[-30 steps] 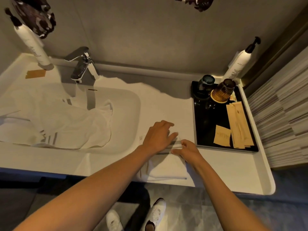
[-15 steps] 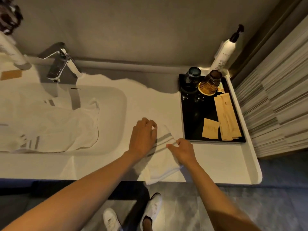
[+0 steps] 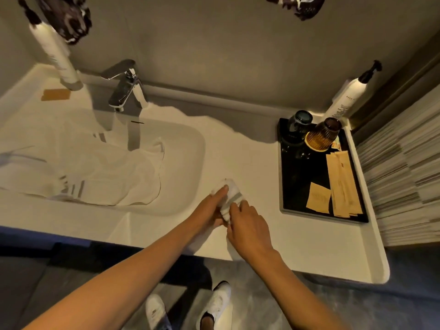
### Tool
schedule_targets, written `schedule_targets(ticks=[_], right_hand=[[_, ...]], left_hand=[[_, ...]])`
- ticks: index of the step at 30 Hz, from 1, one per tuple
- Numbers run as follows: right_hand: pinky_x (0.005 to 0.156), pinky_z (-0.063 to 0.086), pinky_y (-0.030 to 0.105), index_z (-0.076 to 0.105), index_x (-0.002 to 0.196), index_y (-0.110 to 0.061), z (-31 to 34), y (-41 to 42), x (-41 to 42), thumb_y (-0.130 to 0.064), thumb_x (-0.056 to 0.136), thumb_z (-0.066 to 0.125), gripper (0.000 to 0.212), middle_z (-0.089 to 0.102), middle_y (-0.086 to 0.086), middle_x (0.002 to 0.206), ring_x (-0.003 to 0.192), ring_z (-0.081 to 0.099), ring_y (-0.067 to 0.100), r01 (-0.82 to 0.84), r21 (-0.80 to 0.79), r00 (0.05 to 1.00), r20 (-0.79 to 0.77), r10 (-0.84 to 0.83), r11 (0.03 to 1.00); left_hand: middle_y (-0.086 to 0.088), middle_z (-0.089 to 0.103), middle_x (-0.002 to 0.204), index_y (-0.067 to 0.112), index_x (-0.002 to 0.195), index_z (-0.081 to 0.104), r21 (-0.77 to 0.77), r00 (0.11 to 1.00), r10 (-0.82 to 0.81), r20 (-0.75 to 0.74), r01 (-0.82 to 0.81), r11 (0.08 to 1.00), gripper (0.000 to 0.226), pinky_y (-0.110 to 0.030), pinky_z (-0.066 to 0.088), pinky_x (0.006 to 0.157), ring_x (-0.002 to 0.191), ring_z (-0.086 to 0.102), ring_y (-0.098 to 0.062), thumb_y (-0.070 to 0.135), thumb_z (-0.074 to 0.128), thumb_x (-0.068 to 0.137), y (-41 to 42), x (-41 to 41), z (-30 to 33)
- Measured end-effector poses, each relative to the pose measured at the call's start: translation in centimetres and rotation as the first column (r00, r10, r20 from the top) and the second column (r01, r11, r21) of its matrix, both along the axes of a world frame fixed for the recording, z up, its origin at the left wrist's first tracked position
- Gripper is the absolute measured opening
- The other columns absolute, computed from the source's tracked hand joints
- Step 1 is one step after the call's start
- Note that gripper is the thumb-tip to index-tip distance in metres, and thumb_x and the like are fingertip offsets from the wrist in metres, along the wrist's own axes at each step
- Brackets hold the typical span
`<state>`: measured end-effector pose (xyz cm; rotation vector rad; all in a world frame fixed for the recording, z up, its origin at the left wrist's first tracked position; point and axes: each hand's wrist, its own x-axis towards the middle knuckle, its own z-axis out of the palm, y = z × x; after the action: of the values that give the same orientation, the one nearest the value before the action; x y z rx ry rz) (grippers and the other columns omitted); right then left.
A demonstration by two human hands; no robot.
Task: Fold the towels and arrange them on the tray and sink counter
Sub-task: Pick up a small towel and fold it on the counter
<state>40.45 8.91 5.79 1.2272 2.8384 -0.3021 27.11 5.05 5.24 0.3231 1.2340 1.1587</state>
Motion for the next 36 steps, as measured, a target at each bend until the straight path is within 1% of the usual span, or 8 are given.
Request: schedule_targets(ticks=[4,12,16,19,22,26,31,36], right_hand=[[0.064,0.038,0.032,0.059,0.107,-0.013,-1.1,-0.7,0.3,-0.038,0.097,0.044,0.032,0.055,0.009,0.107,0.094,0.054,0.026,-0.007,-0.127,0.996,-0.093,-0.005,0.992],[0.087,0.047,0.040,0.046,0.131,-0.017,-2.4,1.2,3.6,-0.059,0.080,0.061,0.068,0.051,0.006,0.120,0.111,0.050,0.026,0.478,-0.342,0.861,-0.002,-0.509,0.809],[0.067,0.043,0.023,0.057,0.112,-0.014,-1.6,2.2,4.1,-0.033,0.081,0.073,0.040,0.057,-0.001,0.099,0.090,0.055,0.017,0.348,-0.638,0.838,-0.117,-0.533,0.687],[0.052,0.044,0.009,0.061,0.098,-0.006,1.1,3.0,5.4,-0.002,0.077,0.075,0.026,0.062,0.002,0.084,0.077,0.062,0.014,0.272,-0.835,0.576,-0.257,-0.776,0.479],[0.071,0.059,0.027,0.067,0.108,-0.005,3.4,4.5,6.7,-0.004,0.079,0.076,0.030,0.072,0.010,0.099,0.089,0.070,0.016,0.134,-0.954,0.356,-0.208,-0.911,0.270],[0.080,0.059,0.048,0.067,0.104,-0.009,4.1,6.2,8.5,-0.015,0.086,0.072,0.020,0.073,0.015,0.101,0.095,0.069,0.030,0.034,-0.991,0.079,-0.123,-0.989,0.126],[0.059,0.059,0.036,0.063,0.098,-0.006,3.8,11.8,12.0,-0.008,0.092,0.061,0.007,0.068,0.016,0.095,0.084,0.066,0.026,0.099,-0.992,-0.042,-0.081,-0.996,0.076],[0.066,0.059,0.034,0.063,0.103,-0.002,2.2,20.1,14.4,-0.007,0.090,0.061,0.014,0.067,0.018,0.108,0.088,0.066,0.025,0.253,-0.955,0.038,-0.151,-0.988,0.156]], left_hand=[[-0.006,0.066,0.119,0.015,0.120,0.057,-0.171,0.760,-0.073,-0.646,-0.051,0.984,0.039,-0.031,0.050,0.088,0.099,0.062,-0.018,0.029,0.069,0.086,1.6,-1.9,-1.1],[-0.002,0.042,0.150,0.027,0.155,0.014,-0.171,0.193,-0.275,-0.942,0.430,0.886,0.091,-0.042,0.040,0.104,0.132,0.042,-0.026,0.028,0.072,0.085,4.1,-5.0,-3.8],[-0.001,0.054,0.133,0.030,0.145,0.037,-0.224,0.271,-0.457,-0.847,0.597,0.770,0.087,-0.033,0.044,0.099,0.119,0.050,-0.020,0.015,0.076,0.070,5.8,-6.0,-2.6],[-0.002,0.066,0.098,0.019,0.101,0.065,-0.235,0.383,-0.515,-0.767,0.579,0.781,0.033,-0.033,0.052,0.077,0.094,0.062,-0.026,0.025,0.077,0.071,5.1,-5.7,-0.5],[-0.013,0.072,0.104,0.014,0.106,0.070,-0.118,0.723,-0.399,-0.564,0.408,0.905,0.039,-0.041,0.054,0.079,0.090,0.066,-0.026,0.032,0.071,0.071,4.0,-4.6,1.8],[-0.009,0.070,0.104,0.012,0.110,0.063,-0.060,0.878,-0.252,-0.406,0.249,0.967,0.026,-0.025,0.055,0.060,0.085,0.068,-0.019,0.024,0.070,0.089,5.5,-0.9,3.3],[-0.001,0.067,0.077,0.012,0.086,0.063,-0.136,0.718,-0.231,-0.657,0.189,0.973,0.028,-0.020,0.051,0.046,0.061,0.065,-0.011,0.036,0.078,0.081,11.4,4.1,3.9],[-0.007,0.069,0.097,0.009,0.106,0.062,-0.187,0.627,-0.229,-0.744,0.134,0.973,0.049,-0.039,0.059,0.075,0.086,0.068,-0.023,0.047,0.076,0.078,18.9,6.6,2.2]])
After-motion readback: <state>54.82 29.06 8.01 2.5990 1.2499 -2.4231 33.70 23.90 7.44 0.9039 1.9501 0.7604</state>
